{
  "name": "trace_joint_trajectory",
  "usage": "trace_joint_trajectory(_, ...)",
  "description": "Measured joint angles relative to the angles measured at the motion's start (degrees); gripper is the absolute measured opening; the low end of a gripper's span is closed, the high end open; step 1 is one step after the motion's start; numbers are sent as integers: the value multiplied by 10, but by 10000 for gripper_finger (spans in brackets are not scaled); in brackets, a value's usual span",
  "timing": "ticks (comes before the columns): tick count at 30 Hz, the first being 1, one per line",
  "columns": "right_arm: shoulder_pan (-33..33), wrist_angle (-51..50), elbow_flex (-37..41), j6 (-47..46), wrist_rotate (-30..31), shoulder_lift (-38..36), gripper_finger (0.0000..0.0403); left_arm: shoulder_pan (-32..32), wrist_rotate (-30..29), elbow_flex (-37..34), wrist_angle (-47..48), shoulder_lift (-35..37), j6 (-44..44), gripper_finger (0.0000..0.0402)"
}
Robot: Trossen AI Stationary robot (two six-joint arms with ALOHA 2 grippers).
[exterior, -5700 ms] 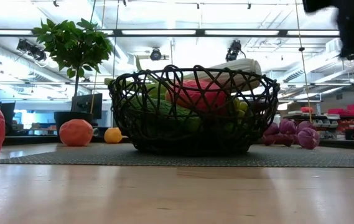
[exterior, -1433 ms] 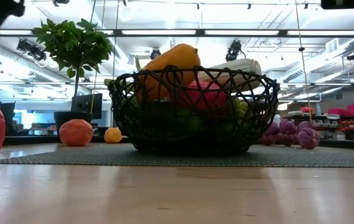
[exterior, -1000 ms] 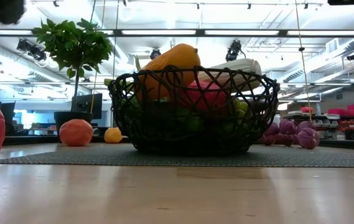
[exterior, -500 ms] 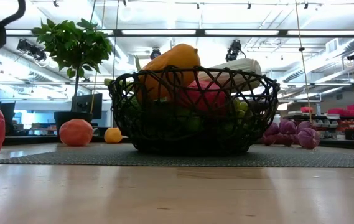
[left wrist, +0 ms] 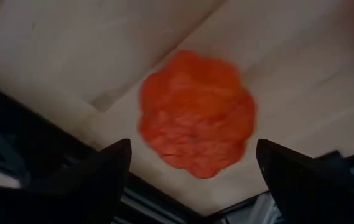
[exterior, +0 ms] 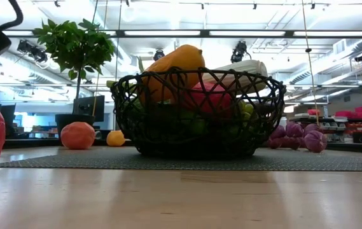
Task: Build produce basket
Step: Put the left pumpkin into the black basket
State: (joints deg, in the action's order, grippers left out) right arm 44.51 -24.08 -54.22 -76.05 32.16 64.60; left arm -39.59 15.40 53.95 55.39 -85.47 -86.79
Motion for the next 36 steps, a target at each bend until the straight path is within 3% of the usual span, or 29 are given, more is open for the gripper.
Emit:
trace_joint_trajectory(18, 4, 0, 0, 2, -3, 0, 258, 3, 52, -92, -103, 2, -73, 353)
trace_joint_trajectory(28, 4, -1, 0, 4, -3, 0, 258, 12, 8, -90, -115, 1, -104, 351)
trace_joint_trajectory(36, 4, -1, 0, 8, -4, 0, 258, 42, -40, -44, -94, -2, -80, 307)
